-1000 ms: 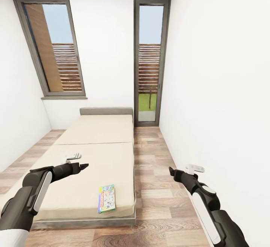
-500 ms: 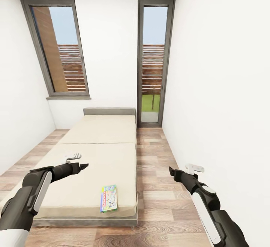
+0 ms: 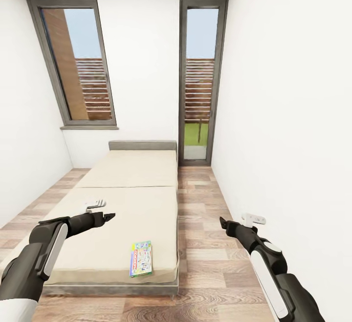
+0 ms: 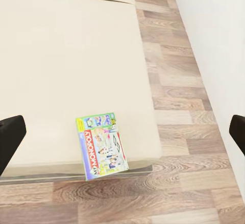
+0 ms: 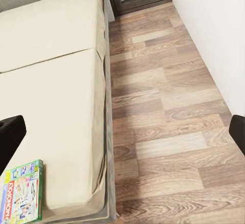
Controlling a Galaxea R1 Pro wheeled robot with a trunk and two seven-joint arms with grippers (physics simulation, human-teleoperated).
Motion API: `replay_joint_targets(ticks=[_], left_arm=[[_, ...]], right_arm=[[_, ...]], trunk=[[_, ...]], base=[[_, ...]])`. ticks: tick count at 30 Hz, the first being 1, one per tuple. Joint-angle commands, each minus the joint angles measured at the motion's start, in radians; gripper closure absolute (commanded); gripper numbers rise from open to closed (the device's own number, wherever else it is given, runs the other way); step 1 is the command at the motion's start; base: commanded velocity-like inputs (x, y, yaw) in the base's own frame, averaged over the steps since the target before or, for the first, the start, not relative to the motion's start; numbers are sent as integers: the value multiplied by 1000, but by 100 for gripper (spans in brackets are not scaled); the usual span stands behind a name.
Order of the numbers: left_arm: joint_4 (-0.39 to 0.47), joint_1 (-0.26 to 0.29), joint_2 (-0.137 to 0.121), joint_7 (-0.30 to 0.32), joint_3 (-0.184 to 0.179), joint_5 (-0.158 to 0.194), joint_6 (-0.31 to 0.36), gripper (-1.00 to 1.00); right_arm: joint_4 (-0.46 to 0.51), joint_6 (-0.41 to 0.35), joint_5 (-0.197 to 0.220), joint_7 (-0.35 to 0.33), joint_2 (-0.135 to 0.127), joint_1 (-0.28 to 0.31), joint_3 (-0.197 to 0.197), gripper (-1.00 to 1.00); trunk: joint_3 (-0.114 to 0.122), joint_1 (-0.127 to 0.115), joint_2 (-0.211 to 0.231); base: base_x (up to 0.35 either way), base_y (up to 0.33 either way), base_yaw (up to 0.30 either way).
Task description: Put all the toys in the child's room - the three board games (two on the bed and one on the table), the two jigsaw puzzles on the table, and the tennis ball on the table - inside the toy box on the table in the child's room.
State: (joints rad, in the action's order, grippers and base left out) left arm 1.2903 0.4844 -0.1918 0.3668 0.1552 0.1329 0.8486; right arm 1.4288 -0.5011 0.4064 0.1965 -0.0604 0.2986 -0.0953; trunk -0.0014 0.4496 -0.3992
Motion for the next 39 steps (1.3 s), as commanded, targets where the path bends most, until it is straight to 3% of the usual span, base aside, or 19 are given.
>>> replay_joint_targets(ticks=[1, 25, 29, 35, 39], left_arm=[[0, 0, 0, -1, 1, 8, 7, -100], [2, 0, 3, 6, 4, 16, 23, -100], [-2, 1, 17, 5, 15, 20, 24, -100], [-50, 2, 23, 4, 78, 59, 26, -100], [-126, 3, 22, 3, 121, 118, 25, -100]], right_arm=[[1, -3, 11, 10, -1, 0, -3, -100], [3, -4, 11, 11, -1, 0, -3, -100], [4, -4, 11, 11, -1, 0, -3, -100], [7, -6, 12, 10, -1, 1, -3, -100], [12, -8, 12, 10, 1, 0, -3, -100]], trunk=[[0, 0, -1], [0, 0, -1], [-13, 16, -29], [-32, 39, -71], [-44, 54, -99]], base=[[0, -2, 0], [0, 0, 0], [0, 0, 0], [0, 0, 0], [0, 0, 0]])
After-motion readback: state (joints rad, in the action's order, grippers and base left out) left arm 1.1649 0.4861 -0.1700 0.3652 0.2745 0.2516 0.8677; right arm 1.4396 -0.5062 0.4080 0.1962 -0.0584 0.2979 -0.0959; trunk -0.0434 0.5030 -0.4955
